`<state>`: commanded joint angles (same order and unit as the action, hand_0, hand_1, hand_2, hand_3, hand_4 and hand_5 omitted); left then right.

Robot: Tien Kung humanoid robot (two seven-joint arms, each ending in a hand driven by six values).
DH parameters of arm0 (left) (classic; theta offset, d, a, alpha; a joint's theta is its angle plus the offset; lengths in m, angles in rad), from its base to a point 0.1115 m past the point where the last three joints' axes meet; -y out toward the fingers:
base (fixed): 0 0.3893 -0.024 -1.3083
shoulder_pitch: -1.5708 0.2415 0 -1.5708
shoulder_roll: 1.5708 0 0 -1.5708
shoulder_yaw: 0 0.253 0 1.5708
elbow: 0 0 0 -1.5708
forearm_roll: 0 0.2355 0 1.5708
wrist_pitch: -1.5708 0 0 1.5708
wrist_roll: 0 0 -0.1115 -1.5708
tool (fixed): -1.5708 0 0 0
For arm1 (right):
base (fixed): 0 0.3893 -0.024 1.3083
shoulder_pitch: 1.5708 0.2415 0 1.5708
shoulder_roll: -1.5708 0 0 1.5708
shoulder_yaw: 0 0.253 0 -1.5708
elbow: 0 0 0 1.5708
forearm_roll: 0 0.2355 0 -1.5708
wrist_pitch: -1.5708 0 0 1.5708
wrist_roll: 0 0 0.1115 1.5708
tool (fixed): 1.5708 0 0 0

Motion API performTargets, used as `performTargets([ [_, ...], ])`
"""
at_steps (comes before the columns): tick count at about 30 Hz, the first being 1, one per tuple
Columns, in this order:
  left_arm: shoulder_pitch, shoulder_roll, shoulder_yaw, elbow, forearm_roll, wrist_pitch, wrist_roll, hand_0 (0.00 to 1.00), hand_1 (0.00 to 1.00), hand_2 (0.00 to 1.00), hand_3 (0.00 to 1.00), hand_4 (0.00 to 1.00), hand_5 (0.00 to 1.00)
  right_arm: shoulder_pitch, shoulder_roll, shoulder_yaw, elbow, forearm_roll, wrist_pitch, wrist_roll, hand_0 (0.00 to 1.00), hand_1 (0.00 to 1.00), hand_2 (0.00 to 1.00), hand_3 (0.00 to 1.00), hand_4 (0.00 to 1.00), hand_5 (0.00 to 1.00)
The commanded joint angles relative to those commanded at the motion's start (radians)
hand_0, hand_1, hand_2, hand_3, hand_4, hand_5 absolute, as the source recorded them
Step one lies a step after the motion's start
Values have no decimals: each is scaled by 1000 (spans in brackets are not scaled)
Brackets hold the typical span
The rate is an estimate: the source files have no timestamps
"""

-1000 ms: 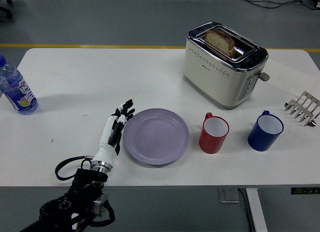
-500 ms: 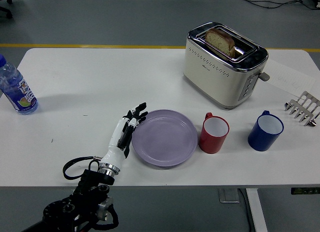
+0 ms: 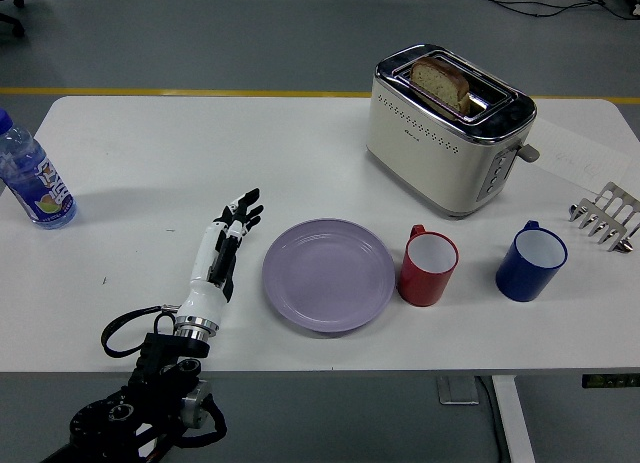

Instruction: Push plate across desktop

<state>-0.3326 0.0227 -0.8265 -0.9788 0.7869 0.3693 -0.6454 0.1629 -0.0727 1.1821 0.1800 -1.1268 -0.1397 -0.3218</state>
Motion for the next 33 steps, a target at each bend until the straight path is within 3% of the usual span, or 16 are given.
performTargets([
  [1,11,2,-36,-3,22,-12,0,738,770,824,720,494,919,0,0,1,0,-2,0,0,529,469,594,552,254,195],
  [6,56,22,-191,-54,101,-77,0,738,770,824,720,494,919,0,-1,2,0,-1,-1,0,529,469,594,552,254,195],
  [7,61,26,-224,-63,102,-90,0,632,678,687,602,494,920,0,-2,2,0,-1,-1,0,529,469,594,552,254,195],
  [8,62,27,-238,-66,102,-94,0,632,678,687,602,494,920,0,-2,3,0,-2,-1,0,529,469,594,552,254,195],
  [13,94,57,-411,-127,58,-206,151,624,675,673,599,499,932,-2,-2,10,0,-7,-1,1,529,468,594,551,254,195],
  [17,121,89,-559,-140,-32,-343,313,624,675,673,599,499,932,-3,-2,14,0,-9,-2,2,529,468,594,551,254,195],
  [21,140,112,-631,-141,-57,-415,458,641,693,686,619,509,956,-3,-2,17,0,-13,-1,0,529,468,593,551,254,196],
  [25,158,132,-684,-139,-72,-459,526,646,701,696,621,506,954,-2,-2,16,0,-9,-2,1,529,468,594,551,254,193],
  [27,159,139,-734,-125,-151,-483,565,646,701,696,621,506,954,0,-1,16,0,-8,-2,1,529,468,594,551,254,193],
  [33,161,151,-808,-113,-228,-514,609,649,702,696,625,508,952,3,-1,15,0,-5,-2,2,529,467,594,551,254,195],
])
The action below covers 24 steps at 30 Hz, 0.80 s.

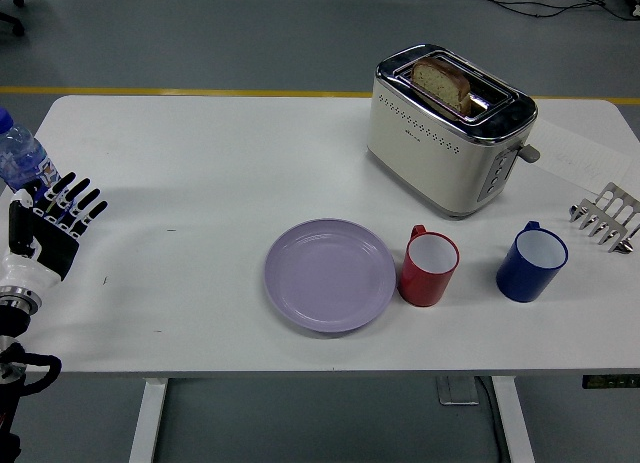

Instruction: Push plate across desktop

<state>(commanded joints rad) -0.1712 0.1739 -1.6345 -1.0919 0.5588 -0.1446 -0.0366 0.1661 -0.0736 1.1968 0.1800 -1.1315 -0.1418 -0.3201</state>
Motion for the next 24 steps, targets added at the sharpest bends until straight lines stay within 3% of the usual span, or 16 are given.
performTargets([
  [10,28,0,-65,6,-6,-11,4,655,710,702,633,521,985,3,0,1,0,-2,1,-2,530,463,593,551,254,194],
  [24,34,-5,-86,9,-4,-13,-1,656,711,703,637,519,984,6,1,3,0,-6,2,-3,530,463,593,551,254,194],
])
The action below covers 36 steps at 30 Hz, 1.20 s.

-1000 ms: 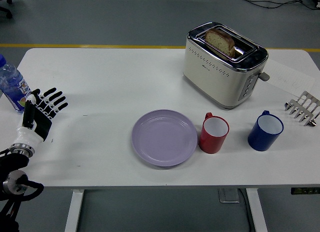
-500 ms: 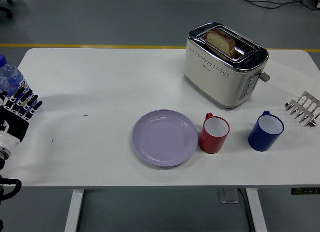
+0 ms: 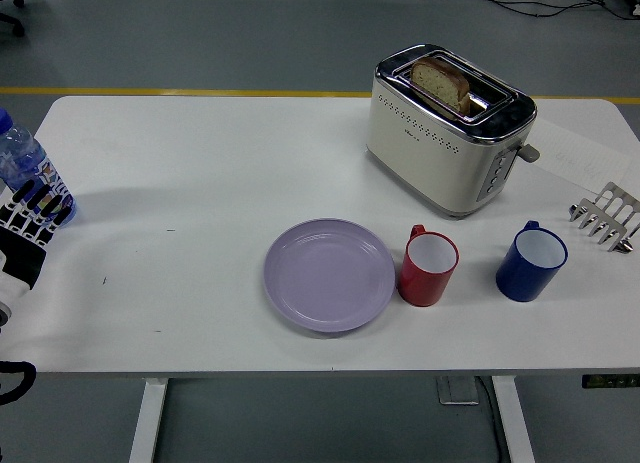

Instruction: Push plate across desktop

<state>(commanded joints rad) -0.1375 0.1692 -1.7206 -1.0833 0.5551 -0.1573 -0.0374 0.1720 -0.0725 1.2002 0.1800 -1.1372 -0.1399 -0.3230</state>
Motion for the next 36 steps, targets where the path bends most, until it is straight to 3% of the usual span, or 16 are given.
performTargets([
  [36,15,8,25,15,-8,3,-3,659,711,703,639,525,998,-9,2,-50,0,45,-8,-8,533,459,596,551,254,194],
])
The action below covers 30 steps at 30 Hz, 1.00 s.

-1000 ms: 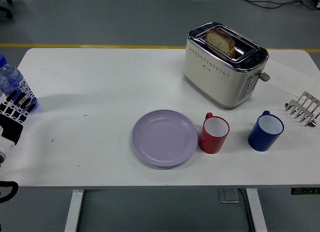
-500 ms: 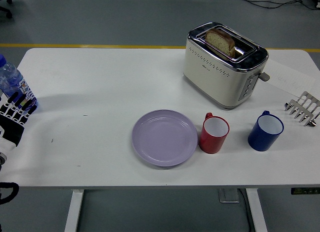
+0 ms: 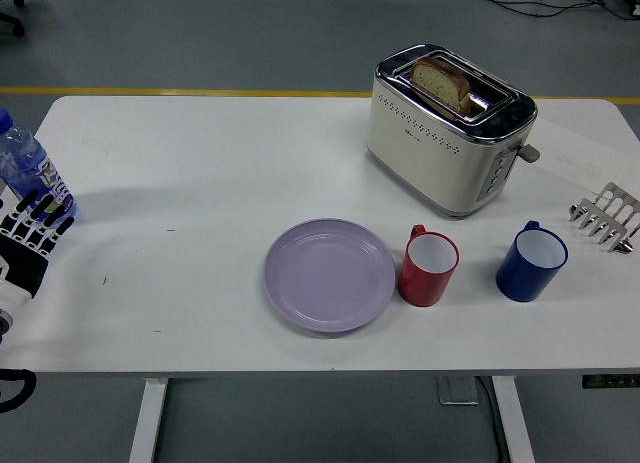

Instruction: Push plate across desktop

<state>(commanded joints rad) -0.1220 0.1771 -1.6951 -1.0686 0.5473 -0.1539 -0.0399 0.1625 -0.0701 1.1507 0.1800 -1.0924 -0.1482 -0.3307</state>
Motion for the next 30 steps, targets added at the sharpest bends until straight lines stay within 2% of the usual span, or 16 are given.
performTargets([
  [21,4,-13,16,1,11,-4,2,660,711,703,639,523,998,-3,-2,39,0,-42,6,8,531,466,599,551,254,193],
  [30,7,-15,26,0,17,-6,4,662,712,703,639,522,998,-9,10,83,0,-89,5,-7,531,465,599,551,254,194],
])
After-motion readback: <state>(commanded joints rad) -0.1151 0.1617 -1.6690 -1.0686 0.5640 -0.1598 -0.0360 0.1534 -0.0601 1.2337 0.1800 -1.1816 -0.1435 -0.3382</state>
